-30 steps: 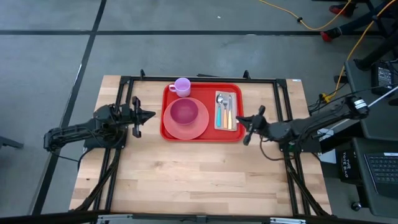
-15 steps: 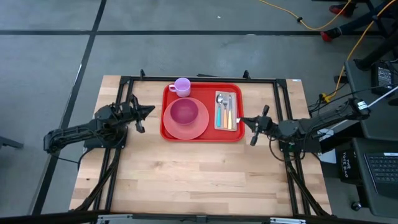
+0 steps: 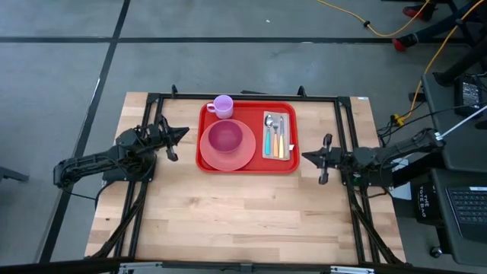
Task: Set up tray
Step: Return to Home Position
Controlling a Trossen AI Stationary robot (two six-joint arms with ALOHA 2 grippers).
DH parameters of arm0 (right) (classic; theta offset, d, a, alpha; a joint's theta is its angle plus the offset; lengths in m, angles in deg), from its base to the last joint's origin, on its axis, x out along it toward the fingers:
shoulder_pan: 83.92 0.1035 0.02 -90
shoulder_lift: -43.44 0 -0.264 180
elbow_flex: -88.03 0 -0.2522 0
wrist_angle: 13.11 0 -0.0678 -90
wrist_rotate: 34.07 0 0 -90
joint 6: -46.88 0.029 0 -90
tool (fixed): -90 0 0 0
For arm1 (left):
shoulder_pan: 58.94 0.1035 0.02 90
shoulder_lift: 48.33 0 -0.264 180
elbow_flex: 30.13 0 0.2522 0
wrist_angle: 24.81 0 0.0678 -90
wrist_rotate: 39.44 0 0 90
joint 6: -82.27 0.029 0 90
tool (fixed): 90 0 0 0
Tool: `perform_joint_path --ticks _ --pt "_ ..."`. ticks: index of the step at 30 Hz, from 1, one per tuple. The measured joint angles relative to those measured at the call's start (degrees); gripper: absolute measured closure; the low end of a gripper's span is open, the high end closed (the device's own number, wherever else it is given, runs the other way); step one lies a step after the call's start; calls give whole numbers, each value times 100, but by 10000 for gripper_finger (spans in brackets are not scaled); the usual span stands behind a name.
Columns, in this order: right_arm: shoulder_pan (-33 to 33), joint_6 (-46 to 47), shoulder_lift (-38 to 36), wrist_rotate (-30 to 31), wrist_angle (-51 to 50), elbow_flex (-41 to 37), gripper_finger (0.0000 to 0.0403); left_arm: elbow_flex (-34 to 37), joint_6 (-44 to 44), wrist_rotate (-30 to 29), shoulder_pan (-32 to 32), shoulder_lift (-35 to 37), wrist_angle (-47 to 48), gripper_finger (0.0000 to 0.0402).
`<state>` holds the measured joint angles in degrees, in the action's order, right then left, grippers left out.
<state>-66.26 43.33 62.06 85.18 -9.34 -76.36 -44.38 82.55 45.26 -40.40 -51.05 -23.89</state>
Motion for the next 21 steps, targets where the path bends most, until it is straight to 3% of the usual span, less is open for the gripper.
perform_joint_path --ticks 8,21 --pt "1 165 -379 -776 -254 -149 398 -1 1 0 0 0 0 395" --pt "1 1085 -377 -796 -318 -148 377 -2 -3 0 0 0 0 395"
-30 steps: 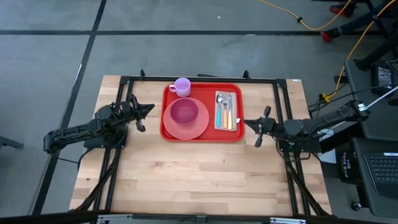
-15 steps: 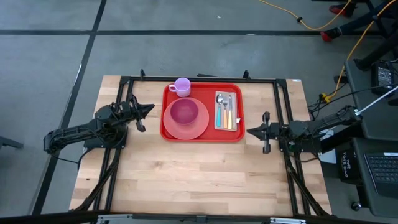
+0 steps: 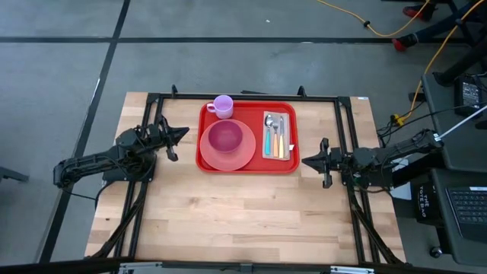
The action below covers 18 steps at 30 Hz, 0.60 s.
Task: Set up tray
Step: Return to Home Position
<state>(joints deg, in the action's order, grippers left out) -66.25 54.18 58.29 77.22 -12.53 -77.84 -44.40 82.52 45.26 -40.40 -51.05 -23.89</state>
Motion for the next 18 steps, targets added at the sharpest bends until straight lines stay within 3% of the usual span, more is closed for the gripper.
perform_joint_path --ticks 13,18 --pt "29 12 0 -48 -36 1 380 0 0 1 0 0 0 394" --pt "-71 6 -174 -760 -353 1 380 0 2 0 -1 0 0 397"
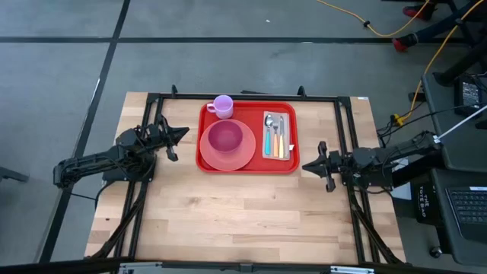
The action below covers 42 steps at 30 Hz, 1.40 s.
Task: Set up tray
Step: Return to Home Position
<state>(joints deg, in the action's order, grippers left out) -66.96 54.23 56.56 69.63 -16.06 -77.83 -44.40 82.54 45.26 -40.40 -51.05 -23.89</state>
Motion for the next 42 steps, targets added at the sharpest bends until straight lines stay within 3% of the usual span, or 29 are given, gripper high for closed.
perform_joint_path --ticks 9,13,20,28,42 --pt "-484 -135 -1296 -591 -739 0 380 0 -1 1 -1 0 -1 395" --pt "-568 -168 -1306 -830 -860 4 380 0 0 0 -2 -2 -7 397" --pt "-827 -48 -1306 -2131 -826 4 380 0 0 2 -2 -4 -17 394" --pt "-844 423 -1291 -2184 -822 4 380 0 0 2 -2 -4 -20 396" --pt "-844 439 -1291 -2184 -821 4 380 0 -2 2 -2 -4 -20 395"
